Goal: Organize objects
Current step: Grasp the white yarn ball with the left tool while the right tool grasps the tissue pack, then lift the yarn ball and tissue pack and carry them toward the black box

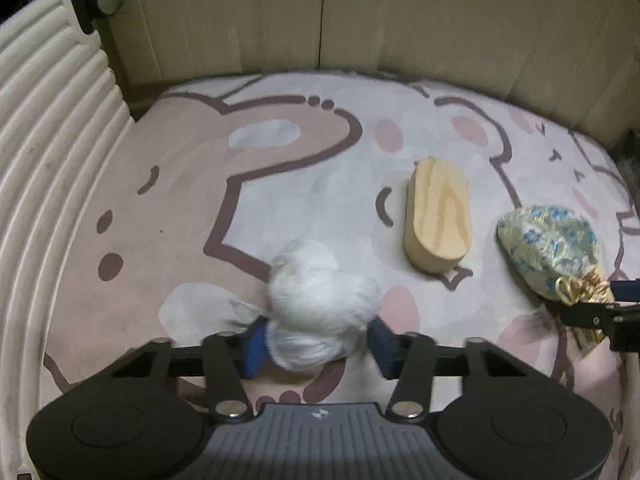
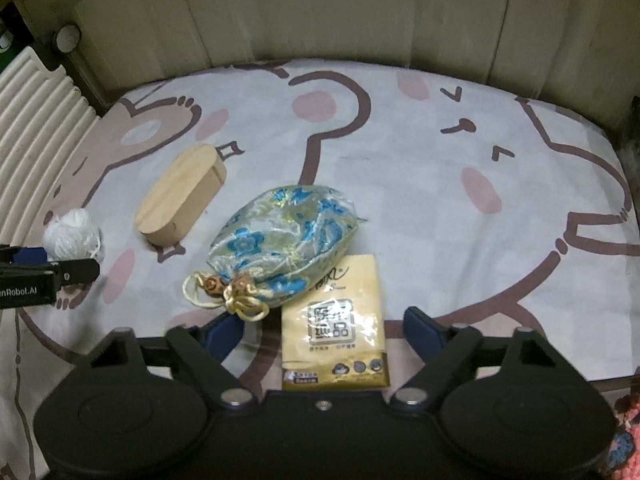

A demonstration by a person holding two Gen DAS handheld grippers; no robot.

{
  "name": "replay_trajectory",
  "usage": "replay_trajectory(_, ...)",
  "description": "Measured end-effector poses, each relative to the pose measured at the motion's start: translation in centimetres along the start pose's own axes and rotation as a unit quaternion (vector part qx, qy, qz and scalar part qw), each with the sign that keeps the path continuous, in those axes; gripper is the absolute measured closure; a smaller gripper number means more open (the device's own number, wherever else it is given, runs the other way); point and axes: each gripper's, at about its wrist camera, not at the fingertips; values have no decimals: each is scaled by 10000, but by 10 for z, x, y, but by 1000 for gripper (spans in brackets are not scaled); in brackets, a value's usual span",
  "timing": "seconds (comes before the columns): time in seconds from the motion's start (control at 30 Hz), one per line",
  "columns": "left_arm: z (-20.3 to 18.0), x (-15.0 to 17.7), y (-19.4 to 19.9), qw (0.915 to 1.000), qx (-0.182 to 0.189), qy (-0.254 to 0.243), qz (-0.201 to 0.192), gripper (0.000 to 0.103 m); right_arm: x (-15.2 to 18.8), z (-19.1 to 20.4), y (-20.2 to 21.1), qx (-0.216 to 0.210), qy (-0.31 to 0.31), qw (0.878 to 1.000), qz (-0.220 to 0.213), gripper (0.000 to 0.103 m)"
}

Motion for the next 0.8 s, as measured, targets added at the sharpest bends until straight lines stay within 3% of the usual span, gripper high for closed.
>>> replay_trajectory(0.03, 0, 0, -1, 10000, -24, 0, 22, 64, 0, 0, -2, 3, 9, 10000, 92, 40)
replay_trajectory(0.13, 1, 0, 1, 9999, 15, 123, 6, 69, 0, -2, -2, 111, 18, 9998, 163, 49)
replay_trajectory(0.37, -6, -1, 17, 9991, 221, 334, -137, 73, 3, -5, 8, 152, -10, 9992, 357, 50)
replay_trajectory(0.8, -50, -1, 64, 9973, 405, 511, -350, 74, 9, -12, 67, 35, -247, 9997, -80, 50)
Point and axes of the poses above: each gripper's, at about its wrist camera, not at the fingertips, and y roughly against the way its jaws point, z to its left, x to its underside, and after that the axes turned 13 degrees about x, right-handed
